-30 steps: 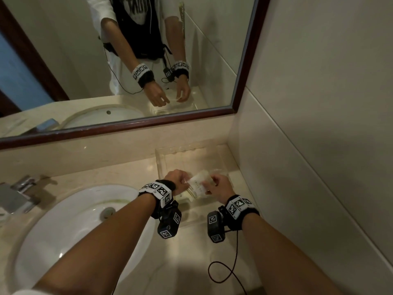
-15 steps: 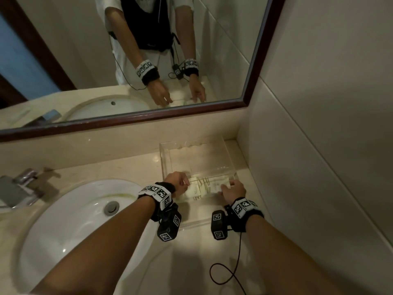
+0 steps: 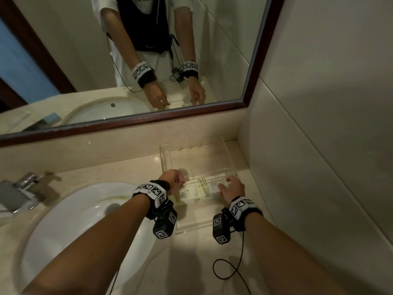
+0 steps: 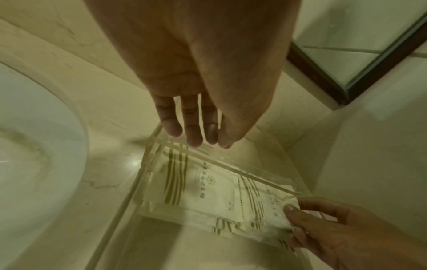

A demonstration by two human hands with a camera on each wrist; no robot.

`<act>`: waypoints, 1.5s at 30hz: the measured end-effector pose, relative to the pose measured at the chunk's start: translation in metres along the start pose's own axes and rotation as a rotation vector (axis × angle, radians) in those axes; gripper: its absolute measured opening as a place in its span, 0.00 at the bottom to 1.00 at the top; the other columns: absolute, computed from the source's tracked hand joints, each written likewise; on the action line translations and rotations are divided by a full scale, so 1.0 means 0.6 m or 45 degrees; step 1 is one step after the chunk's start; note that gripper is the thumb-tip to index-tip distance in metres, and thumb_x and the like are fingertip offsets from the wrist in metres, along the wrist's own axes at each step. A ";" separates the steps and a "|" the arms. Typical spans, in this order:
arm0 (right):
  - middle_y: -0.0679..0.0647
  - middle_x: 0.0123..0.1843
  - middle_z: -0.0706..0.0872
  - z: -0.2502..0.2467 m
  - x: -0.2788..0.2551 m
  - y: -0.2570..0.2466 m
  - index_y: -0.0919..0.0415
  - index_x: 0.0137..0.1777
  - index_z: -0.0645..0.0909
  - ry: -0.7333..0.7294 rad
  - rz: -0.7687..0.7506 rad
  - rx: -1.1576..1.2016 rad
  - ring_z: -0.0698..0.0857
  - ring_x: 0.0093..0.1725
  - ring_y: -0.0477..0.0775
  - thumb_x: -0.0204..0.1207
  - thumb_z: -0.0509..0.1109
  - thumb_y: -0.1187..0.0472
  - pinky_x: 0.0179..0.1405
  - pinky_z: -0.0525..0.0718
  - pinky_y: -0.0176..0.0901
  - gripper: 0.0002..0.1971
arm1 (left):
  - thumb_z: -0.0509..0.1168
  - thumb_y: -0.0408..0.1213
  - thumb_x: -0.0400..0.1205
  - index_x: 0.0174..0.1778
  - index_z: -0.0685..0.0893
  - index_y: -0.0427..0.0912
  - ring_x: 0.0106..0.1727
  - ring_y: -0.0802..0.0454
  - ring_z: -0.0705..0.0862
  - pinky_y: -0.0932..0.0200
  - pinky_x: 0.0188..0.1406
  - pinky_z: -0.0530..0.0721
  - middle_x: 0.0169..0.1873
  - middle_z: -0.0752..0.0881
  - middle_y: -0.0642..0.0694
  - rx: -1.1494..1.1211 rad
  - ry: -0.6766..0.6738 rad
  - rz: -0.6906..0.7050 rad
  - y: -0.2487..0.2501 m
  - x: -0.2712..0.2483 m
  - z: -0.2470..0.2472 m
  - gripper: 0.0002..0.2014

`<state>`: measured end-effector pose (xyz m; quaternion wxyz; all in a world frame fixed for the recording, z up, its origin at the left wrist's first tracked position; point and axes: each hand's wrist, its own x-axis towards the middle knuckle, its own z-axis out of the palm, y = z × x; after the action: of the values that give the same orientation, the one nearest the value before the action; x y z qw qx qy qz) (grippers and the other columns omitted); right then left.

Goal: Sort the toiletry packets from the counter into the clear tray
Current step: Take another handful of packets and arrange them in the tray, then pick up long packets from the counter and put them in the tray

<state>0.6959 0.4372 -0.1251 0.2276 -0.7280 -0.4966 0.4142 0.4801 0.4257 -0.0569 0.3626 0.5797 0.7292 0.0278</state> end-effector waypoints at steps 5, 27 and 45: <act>0.64 0.60 0.81 -0.003 -0.004 -0.002 0.67 0.58 0.78 0.085 -0.028 -0.133 0.82 0.57 0.64 0.78 0.71 0.62 0.50 0.78 0.43 0.13 | 0.63 0.31 0.81 0.53 0.85 0.40 0.45 0.51 0.79 0.62 0.44 0.77 0.39 0.79 0.50 -0.011 0.014 0.015 0.002 -0.012 -0.007 0.08; 0.55 0.45 0.86 0.055 -0.073 -0.200 0.55 0.41 0.79 -0.191 -0.508 -0.383 0.85 0.46 0.59 0.73 0.70 0.61 0.44 0.83 0.44 0.03 | 0.63 0.36 0.81 0.42 0.82 0.46 0.42 0.49 0.79 0.63 0.42 0.73 0.38 0.81 0.47 -0.137 0.323 -0.090 -0.111 -0.158 -0.115 0.04; 0.53 0.50 0.86 0.332 -0.265 -0.409 0.50 0.46 0.79 -0.621 -0.892 -0.660 0.85 0.48 0.55 0.72 0.71 0.55 0.48 0.84 0.45 0.05 | 0.62 0.34 0.81 0.41 0.80 0.46 0.37 0.51 0.79 0.66 0.33 0.75 0.32 0.80 0.48 -0.346 0.615 -0.321 -0.409 -0.352 -0.219 0.04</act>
<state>0.3734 0.3749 0.0067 0.0419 -0.4320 -0.8367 0.3341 0.2177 0.2125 0.0314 0.2534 0.4073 0.8502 0.2169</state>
